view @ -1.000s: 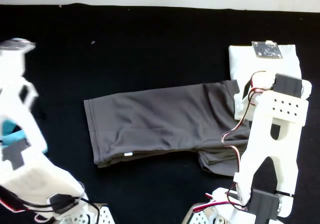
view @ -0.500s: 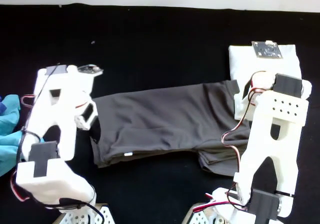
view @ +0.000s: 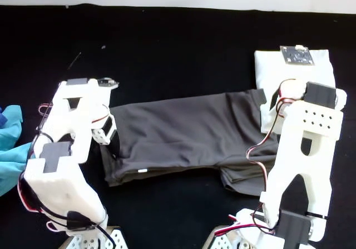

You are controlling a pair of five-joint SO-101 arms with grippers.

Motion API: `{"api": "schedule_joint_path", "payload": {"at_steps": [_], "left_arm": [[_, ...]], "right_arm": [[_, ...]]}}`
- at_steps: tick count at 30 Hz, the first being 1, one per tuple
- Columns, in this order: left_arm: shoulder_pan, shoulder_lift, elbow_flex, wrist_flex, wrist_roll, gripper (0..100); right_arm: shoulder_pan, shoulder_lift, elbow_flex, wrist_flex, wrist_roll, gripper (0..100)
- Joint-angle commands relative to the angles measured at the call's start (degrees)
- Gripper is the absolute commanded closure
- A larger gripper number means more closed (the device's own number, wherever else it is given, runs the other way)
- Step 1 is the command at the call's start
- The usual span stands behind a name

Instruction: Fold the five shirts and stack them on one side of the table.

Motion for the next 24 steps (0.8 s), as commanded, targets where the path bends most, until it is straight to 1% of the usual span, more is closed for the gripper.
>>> {"api": "schedule_joint_path", "payload": {"at_steps": [1,3,4,5,7,9,10,12,19,22,24], "left_arm": [[0.57,2.07,-0.66,-1.41,0.62,80],[0.57,2.51,-1.19,-1.41,0.53,80],[0.48,2.68,-1.27,-1.41,0.44,83],[0.31,2.86,-1.54,-1.41,0.44,87],[-0.04,3.03,-1.71,-1.67,0.26,100],[-0.57,3.03,-1.71,-1.85,0.18,98],[-0.92,3.03,-2.15,-1.85,0.0,99],[-2.42,3.21,-3.82,-1.85,-1.67,99],[-12.7,3.21,-15.69,-1.32,-8.09,99],[-15.78,3.3,-20.44,1.32,-11.16,99],[-16.75,3.3,-21.49,3.43,-13.19,99]], "right_arm": [[-0.66,-2.24,-2.59,0.48,-0.62,80.0],[-0.66,-2.24,-2.59,0.48,-0.62,80.0],[-0.66,-2.24,-2.59,0.48,-0.62,80.0],[-0.66,-2.24,-2.51,0.48,-0.62,80.0],[-0.57,-2.24,-2.51,0.57,-0.62,80.0],[-0.4,-2.24,-2.51,0.57,-0.62,80.0],[-0.4,-2.24,-2.51,0.66,-0.62,80.0],[-0.57,-2.24,-2.51,1.45,-0.62,80.0],[-0.75,-4.79,-2.33,2.77,-0.62,80.0],[-1.01,-9.54,-0.48,2.33,-0.62,80.0],[-2.07,-12.26,2.59,0.84,-0.62,80.0]]}}
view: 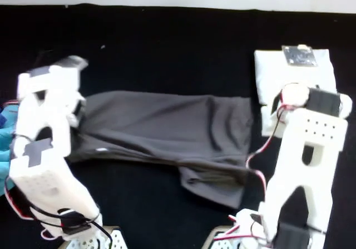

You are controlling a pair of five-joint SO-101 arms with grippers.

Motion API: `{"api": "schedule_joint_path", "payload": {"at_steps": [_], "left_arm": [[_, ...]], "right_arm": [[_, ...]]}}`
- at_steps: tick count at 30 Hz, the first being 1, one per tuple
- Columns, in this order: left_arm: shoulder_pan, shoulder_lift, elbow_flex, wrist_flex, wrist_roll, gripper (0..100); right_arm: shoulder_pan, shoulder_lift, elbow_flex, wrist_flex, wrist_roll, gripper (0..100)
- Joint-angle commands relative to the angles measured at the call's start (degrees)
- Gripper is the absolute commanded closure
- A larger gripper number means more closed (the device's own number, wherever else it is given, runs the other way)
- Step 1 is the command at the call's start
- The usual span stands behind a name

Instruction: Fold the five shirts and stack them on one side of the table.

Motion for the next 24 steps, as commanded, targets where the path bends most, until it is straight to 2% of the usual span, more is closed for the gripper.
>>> {"api": "schedule_joint_path", "payload": {"at_steps": [1,7,11,17,20,24], "left_arm": [[-2.15,-0.31,-3.65,2.9,-3.87,99],[-1.36,-0.31,-0.75,5.19,-4.66,99],[-1.8,-0.84,-0.31,5.45,-4.75,95],[-5.23,-1.01,-0.57,7.91,-10.29,78],[-6.11,-1.89,-3.03,11.52,-10.73,78],[-6.29,-5.76,-12.26,18.64,-10.64,78]], "right_arm": [[-2.07,-5.49,3.91,-2.42,-0.62,80.0],[-4.7,-5.58,17.54,-14.64,-0.7,80.0],[-4.7,-3.3,18.51,-20.79,-0.7,80.0],[-5.58,2.59,9.63,-17.36,-4.13,80.0],[-8.13,5.49,4.0,-15.08,-5.27,80.0],[-12.0,9.89,-2.33,-14.99,-7.47,80.0]]}}
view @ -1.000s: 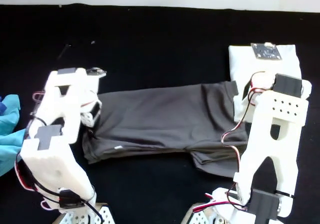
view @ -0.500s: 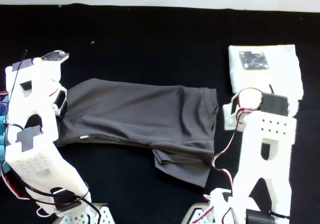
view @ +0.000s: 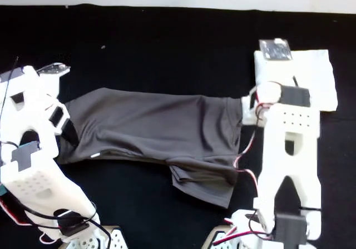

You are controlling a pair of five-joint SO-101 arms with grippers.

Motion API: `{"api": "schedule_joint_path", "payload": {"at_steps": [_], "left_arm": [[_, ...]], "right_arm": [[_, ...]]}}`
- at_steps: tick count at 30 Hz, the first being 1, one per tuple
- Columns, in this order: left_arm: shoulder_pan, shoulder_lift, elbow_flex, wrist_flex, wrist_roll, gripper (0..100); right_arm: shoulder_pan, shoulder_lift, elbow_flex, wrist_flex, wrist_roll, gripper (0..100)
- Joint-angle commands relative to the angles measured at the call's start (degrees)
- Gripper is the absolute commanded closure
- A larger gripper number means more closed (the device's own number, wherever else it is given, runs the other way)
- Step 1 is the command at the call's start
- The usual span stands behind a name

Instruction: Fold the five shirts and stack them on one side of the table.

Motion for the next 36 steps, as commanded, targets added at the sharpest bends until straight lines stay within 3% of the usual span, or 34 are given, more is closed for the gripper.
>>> {"api": "schedule_joint_path", "payload": {"at_steps": [1,4,14,20,26,32,36], "left_arm": [[-0.4,-5.58,-9.71,5.1,-0.26,78],[0.66,-6.2,-15.52,4.75,0.88,78],[8.75,9.63,-16.84,-6.24,18.9,78],[9.1,14.29,-16.84,-14.59,20.04,78],[4.88,16.13,-16.92,-23.03,20.13,78],[2.51,14.2,-24.57,-19.6,23.47,80],[2.77,12.88,-31.34,-12.31,23.47,80]], "right_arm": [[-3.47,3.3,-7.08,0.31,-2.29,80.0],[-5.67,8.22,-10.07,0.22,-4.13,80.0],[-8.57,20.44,-11.38,0.13,-5.27,80.0],[-8.57,21.05,-11.38,0.13,-5.01,80.0],[-8.57,21.14,-10.95,0.13,-4.92,80.0],[-8.57,21.23,-10.95,0.13,-4.92,80.0],[-8.57,21.23,-10.86,0.13,-4.92,80.0]]}}
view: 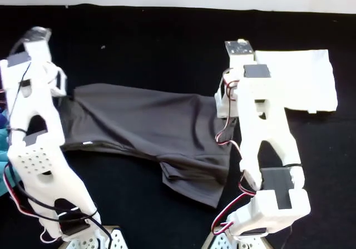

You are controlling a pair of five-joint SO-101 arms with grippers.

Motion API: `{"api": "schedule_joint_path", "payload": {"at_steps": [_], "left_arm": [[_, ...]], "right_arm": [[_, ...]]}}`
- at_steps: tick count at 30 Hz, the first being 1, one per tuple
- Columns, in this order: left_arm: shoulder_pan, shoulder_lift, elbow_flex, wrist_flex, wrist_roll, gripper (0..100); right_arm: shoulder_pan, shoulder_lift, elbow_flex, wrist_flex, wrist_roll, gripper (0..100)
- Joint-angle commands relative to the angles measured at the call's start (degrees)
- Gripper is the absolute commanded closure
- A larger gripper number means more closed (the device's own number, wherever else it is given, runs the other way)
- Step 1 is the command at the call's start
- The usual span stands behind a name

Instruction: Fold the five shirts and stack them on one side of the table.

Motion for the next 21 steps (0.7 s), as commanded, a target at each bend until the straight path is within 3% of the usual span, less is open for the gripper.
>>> {"api": "schedule_joint_path", "payload": {"at_steps": [1,7,11,13,17,21], "left_arm": [[0.4,-3.74,-6.99,6.59,0.62,80],[3.56,-3.38,-12.0,18.55,0.53,80],[5.49,-3.21,-11.91,24.18,0.53,80],[5.58,-3.21,-11.91,26.55,0.44,82],[3.91,-3.65,-9.54,28.22,-2.73,100],[1.36,-3.74,-1.54,28.13,-4.31,99]], "right_arm": [[-0.57,-0.13,-2.33,-0.04,0.09,80.0],[-0.66,-0.22,-2.86,-4.53,0.09,81.0],[-3.91,-0.04,-2.24,-8.48,0.09,99.8],[-6.02,0.57,-2.42,-8.57,0.09,97.0],[-8.31,6.2,-2.68,-8.92,0.09,99.3],[-6.81,12.79,-2.86,-10.07,0.18,99.3]]}}
